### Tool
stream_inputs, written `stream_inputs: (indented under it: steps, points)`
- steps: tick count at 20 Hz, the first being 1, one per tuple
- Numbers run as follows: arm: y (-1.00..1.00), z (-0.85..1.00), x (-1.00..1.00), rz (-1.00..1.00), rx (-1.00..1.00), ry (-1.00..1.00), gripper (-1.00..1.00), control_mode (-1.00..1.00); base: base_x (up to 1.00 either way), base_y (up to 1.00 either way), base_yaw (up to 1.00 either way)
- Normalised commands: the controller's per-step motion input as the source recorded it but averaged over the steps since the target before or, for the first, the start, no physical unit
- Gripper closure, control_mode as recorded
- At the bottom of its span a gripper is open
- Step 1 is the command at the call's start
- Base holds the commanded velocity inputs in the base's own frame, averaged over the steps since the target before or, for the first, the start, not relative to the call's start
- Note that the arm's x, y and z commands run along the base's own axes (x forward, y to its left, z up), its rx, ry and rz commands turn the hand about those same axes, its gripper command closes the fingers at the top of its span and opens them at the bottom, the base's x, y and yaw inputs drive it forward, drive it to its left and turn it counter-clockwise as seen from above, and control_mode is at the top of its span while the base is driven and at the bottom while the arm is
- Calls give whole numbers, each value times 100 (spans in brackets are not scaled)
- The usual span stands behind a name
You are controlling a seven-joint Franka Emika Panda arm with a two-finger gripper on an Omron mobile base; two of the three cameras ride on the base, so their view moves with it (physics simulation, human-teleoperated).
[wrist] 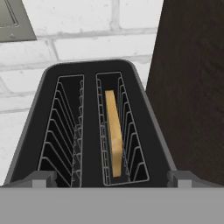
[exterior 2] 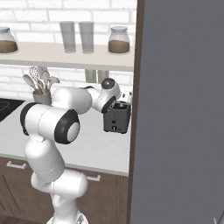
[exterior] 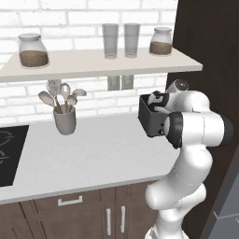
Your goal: Start the toaster. Once the lever pops up, take the bread to the plate on the dining counter.
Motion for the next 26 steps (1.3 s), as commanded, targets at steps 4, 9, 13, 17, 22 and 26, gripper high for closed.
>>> stream_inputs:
  steps: [4,9,13,17,22,26]
  points:
    - [0,0,0,0,0,0,-100,-100,0,0,0]
    - [0,0,0,0,0,0,-100,-100,0,0,0]
    - [0,0,0,0,0,0,-100,-100,0,0,0]
    - [0,0,0,0,0,0,-100,-100,0,0,0]
    - [0,0,0,0,0,0,-100,-100,0,0,0]
    - [0,0,0,0,0,0,-100,-100,0,0,0]
